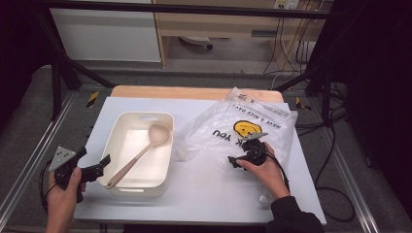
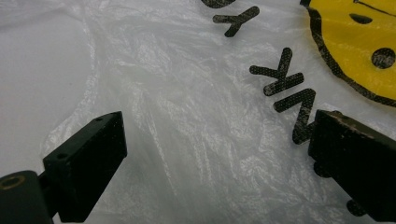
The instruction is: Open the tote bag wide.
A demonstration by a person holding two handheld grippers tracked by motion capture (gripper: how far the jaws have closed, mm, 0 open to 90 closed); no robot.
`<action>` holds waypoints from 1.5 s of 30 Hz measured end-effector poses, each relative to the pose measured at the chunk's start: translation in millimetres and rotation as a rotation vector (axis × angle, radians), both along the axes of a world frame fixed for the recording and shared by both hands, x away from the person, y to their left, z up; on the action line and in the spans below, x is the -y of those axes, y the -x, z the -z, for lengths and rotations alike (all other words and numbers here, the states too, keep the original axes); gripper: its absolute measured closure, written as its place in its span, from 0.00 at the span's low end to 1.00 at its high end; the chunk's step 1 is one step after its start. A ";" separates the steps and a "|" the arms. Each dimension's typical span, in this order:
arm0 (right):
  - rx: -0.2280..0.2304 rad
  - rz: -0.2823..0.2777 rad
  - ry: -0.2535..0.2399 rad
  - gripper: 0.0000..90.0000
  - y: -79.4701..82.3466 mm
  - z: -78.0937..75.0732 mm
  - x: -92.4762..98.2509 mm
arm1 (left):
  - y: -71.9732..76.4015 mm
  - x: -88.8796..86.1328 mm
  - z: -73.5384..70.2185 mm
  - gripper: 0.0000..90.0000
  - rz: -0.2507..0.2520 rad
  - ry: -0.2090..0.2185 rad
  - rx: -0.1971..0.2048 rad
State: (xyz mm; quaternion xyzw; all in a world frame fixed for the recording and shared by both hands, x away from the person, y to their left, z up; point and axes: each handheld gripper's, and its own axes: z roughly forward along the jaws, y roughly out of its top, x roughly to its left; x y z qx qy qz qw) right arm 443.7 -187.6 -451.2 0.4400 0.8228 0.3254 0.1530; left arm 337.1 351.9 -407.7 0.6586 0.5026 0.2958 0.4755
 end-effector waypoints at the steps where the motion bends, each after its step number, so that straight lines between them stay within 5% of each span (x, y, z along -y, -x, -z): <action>1: -0.008 0.003 -0.003 0.05 -0.3 1.0 0.5 | 0.0 0.3 0.0 0.06 0.000 0.003 0.001; 16: 0.005 -0.011 0.030 0.06 1.1 5.4 -2.3 | -0.2 -0.4 0.1 0.06 0.001 0.001 0.000; 26: 0.018 0.019 0.010 0.24 0.7 2.5 5.6 | -0.3 0.2 0.3 0.06 0.004 0.001 -0.002; 45: 0.064 0.121 -0.005 0.79 -4.4 0.5 19.6 | -0.1 0.2 0.4 0.06 0.004 0.000 -0.002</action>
